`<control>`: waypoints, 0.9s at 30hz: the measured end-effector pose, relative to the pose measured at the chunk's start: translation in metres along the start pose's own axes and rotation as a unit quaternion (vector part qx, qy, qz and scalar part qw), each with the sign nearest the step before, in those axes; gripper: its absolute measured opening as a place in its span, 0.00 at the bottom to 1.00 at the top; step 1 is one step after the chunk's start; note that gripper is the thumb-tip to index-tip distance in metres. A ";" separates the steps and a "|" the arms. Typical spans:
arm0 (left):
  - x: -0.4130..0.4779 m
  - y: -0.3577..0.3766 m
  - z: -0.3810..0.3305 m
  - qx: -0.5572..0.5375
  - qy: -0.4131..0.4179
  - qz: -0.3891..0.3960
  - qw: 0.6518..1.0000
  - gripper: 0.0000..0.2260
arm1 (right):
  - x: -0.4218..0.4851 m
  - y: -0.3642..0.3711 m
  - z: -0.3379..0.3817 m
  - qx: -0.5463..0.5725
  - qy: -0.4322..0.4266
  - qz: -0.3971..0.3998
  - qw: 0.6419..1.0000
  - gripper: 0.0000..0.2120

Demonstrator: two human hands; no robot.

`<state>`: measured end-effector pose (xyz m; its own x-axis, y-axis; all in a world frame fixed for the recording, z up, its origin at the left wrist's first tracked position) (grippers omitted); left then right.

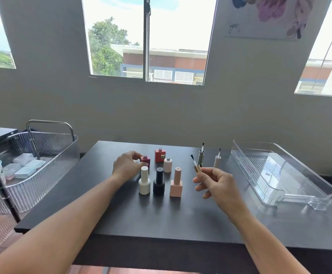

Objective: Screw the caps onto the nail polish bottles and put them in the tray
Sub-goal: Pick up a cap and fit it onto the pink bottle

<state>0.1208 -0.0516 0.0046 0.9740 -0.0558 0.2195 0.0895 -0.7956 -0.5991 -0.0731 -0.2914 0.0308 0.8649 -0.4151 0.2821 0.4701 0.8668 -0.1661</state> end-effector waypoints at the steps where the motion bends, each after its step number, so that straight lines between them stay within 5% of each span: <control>1: -0.001 -0.003 0.001 -0.022 -0.002 -0.005 1.000 0.11 | 0.000 -0.002 0.000 0.006 -0.002 -0.006 1.000 0.04; 12: -0.049 -0.081 -0.029 -0.302 0.043 -0.058 0.950 0.11 | 0.005 -0.010 0.035 0.142 -0.005 -0.035 0.989 0.05; 20: -0.117 -0.083 -0.068 -0.270 0.094 0.039 0.957 0.13 | -0.018 0.009 0.075 0.133 -0.070 0.030 0.988 0.05; 27: -0.129 -0.065 -0.062 -0.229 0.086 0.046 0.969 0.14 | -0.030 0.016 0.078 0.054 -0.105 0.037 0.992 0.06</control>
<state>-0.0239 -0.0306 0.0631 0.9209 -0.2081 0.3296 -0.1368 -0.9643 -0.2267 -0.1052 -0.2431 0.0936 0.8355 -0.2916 0.4658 0.3749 0.9222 -0.0952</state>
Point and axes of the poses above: each hand's wrist, its own x-axis towards the middle knuckle, its own y-axis out of the palm, z = x × y, the point moved 5 cm from there along x, towards the middle knuckle, and after that the axes turned 4 degrees about -z, right-handed, at the moved point
